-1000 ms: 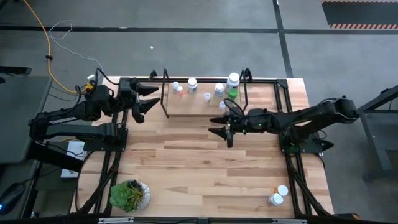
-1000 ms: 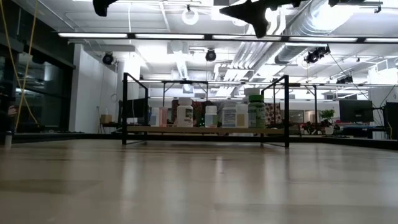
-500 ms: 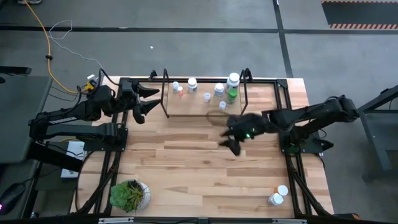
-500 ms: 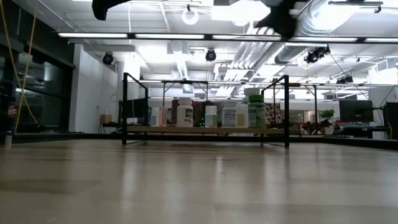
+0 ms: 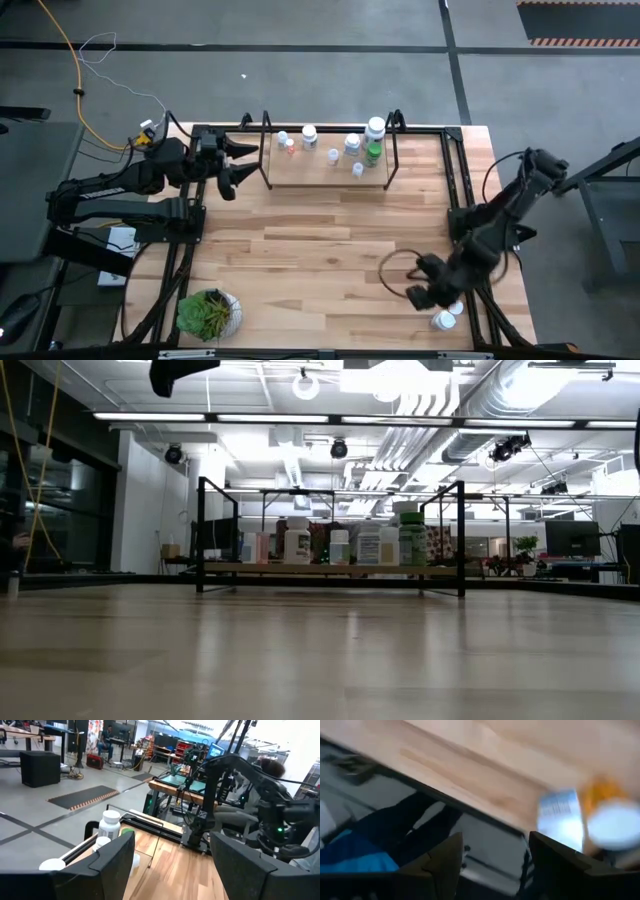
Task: Pick and place medicine bottles onto shelf by color
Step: Put the white pill bottle into the shelf
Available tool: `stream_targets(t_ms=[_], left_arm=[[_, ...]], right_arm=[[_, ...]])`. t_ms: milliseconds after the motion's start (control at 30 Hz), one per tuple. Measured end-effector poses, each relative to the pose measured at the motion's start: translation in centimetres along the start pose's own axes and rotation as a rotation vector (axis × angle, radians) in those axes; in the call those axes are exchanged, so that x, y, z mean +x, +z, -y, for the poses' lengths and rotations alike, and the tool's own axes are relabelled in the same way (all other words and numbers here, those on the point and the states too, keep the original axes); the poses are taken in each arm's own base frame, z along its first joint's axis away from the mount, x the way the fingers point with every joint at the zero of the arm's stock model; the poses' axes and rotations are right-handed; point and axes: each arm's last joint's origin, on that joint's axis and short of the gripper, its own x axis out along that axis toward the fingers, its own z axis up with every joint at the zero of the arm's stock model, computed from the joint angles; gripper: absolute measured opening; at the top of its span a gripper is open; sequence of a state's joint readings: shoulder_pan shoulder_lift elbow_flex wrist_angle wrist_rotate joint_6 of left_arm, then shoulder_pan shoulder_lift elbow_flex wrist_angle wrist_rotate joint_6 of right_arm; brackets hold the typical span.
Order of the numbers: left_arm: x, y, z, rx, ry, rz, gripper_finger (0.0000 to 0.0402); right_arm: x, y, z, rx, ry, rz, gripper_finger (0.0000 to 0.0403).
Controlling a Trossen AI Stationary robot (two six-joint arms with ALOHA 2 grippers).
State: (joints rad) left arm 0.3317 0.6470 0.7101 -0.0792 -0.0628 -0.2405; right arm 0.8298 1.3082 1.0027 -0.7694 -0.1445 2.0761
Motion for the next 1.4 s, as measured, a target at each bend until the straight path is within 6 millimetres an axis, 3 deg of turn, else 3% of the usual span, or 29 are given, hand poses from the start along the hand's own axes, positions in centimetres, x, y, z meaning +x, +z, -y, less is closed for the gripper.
stream_targets(t_ms=[167, 367, 733, 1400], left_arm=[[0.0, 0.0, 0.0, 0.009, 0.0, -0.001, 0.025], [0.0, 0.0, 0.0, 0.009, 0.001, -0.001, 0.025], [0.0, 0.0, 0.0, 0.009, 0.0, -0.001, 0.025], [0.0, 0.0, 0.0, 0.009, 0.0, 0.0, 0.025]], right_arm=[[2.5, -2.2, 0.4, 0.108, -0.14, -0.173, 0.022], [4.4, -2.0, 0.4, 0.133, -0.24, -0.183, 0.022], [4.7, -2.0, 2.1, 0.151, -0.397, -0.113, 0.022], [7.6, -1.8, 1.9, 0.132, -0.426, -0.079, 0.022]])
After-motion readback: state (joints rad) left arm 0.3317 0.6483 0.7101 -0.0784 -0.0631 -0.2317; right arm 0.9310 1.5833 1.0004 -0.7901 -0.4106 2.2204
